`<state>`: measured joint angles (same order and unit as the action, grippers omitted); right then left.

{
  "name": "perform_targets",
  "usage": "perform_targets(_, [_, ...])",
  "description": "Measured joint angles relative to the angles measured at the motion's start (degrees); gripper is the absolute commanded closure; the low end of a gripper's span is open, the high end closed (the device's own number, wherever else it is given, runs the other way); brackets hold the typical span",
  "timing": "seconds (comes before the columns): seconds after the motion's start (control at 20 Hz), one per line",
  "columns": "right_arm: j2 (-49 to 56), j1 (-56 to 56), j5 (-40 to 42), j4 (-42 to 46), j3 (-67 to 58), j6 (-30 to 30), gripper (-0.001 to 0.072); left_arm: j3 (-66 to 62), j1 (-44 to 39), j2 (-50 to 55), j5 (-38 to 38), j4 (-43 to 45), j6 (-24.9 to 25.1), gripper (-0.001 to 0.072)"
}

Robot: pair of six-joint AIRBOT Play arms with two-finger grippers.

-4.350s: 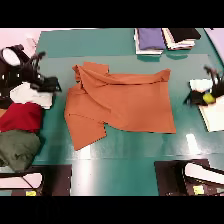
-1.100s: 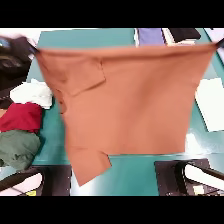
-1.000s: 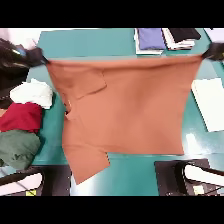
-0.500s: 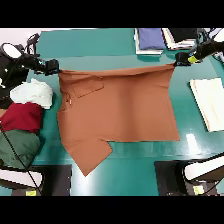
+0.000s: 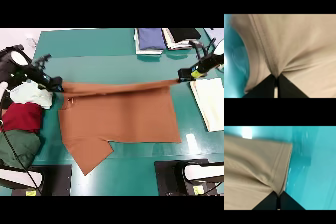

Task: Fold the shirts.

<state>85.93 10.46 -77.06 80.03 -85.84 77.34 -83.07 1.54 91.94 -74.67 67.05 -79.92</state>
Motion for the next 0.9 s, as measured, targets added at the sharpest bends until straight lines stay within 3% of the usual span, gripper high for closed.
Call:
perform_targets(0.1, [-1.68, 0.04, 1.44, 0.04, 4.83, 0.00, 0.0692, 3.65, -1.14, 0.02, 0.50, 0.26, 0.35, 0.0677])
perform_targets(0.15, [-2.47, 0.07, 2.23, -0.07, 6.97, 0.04, 0.0623, 4.98, -1.51, 0.02, 1.09, 0.24, 0.35, 0.0435])
perform_targets(0.2, [-3.13, 0.07, 2.93, -0.24, 8.74, 0.09, 0.0432, 5.90, -1.70, 0.00, 1.62, 0.24, 0.28, 0.0190])
perform_targets(0.25, [-3.74, 0.09, 3.61, -0.35, 10.27, 0.09, 0.0393, 6.64, -1.81, -0.11, 1.99, 0.31, -0.07, 0.0226])
perform_targets(0.6, [-8.70, 3.69, -0.76, -2.27, 16.15, -1.49, 0.0377, 11.34, 0.04, -11.21, 1.51, 3.82, -2.21, 0.0225])
perform_targets(0.65, [-10.45, 5.25, -1.68, -2.23, 18.53, -1.75, 0.0281, 13.70, 0.26, -14.38, 1.05, 5.16, -2.34, 0.0225])
perform_targets(0.7, [-12.39, 7.04, -2.36, -2.27, 21.42, -2.08, 0.0230, 16.28, 0.33, -17.40, 0.74, 6.08, -2.58, 0.0225])
perform_targets(0.9, [-20.33, 16.09, -4.83, -2.36, 35.78, -2.71, 0.0234, 28.39, 0.57, -28.39, 0.09, 7.28, -4.13, 0.0224])
